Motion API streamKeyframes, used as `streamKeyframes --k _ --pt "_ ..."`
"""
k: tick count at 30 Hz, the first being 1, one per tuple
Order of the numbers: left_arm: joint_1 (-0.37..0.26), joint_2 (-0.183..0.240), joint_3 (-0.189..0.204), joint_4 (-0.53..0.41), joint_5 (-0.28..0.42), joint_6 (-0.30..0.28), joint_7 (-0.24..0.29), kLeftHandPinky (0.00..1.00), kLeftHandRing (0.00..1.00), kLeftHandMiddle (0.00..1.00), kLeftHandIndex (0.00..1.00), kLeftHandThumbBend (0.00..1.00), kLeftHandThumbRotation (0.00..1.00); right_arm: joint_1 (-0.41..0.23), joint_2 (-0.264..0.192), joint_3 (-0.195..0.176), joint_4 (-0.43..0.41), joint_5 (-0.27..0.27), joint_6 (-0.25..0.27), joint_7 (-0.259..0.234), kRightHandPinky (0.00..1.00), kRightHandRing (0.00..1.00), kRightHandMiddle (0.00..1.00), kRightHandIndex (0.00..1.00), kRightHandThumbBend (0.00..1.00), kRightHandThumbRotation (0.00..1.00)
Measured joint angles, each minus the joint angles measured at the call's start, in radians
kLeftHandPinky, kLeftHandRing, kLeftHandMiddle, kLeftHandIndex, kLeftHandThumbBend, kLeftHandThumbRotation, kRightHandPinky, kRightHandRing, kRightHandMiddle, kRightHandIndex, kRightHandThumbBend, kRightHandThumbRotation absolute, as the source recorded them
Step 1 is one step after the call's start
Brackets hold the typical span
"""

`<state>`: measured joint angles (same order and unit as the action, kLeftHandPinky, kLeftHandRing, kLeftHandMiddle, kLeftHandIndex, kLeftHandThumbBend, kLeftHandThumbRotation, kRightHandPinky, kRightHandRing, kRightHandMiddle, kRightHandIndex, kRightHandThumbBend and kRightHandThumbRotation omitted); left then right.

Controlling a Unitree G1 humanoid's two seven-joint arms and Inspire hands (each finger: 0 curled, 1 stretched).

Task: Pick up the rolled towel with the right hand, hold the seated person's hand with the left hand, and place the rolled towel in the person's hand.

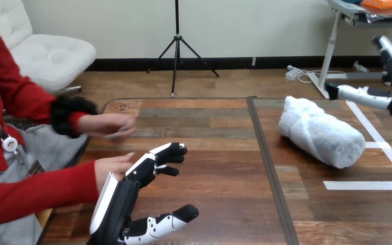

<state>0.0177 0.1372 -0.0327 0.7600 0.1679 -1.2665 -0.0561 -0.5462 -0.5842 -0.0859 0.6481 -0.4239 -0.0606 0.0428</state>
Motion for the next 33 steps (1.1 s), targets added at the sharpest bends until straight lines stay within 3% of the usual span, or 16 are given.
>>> streamKeyframes --k 18,26,33 --pt "0.017 -0.004 -0.001 0.000 -0.001 0.000 0.000 0.67 0.76 0.79 0.78 0.87 0.49 -0.182 -0.001 0.141 0.368 -0.088 0.043 0.025 0.80 0.92 0.93 0.97 1.00 0.60" --pt "0.025 -0.013 -0.001 0.000 0.000 0.000 0.000 0.66 0.76 0.78 0.78 0.86 0.51 -0.240 0.002 0.205 0.488 -0.126 0.074 0.036 0.69 0.85 0.88 0.97 1.00 0.63" --pt "0.027 -0.023 0.000 0.000 0.004 0.000 0.004 0.65 0.75 0.78 0.78 0.86 0.51 -0.287 0.012 0.251 0.579 -0.156 0.102 0.040 0.67 0.84 0.88 0.96 1.00 0.65"
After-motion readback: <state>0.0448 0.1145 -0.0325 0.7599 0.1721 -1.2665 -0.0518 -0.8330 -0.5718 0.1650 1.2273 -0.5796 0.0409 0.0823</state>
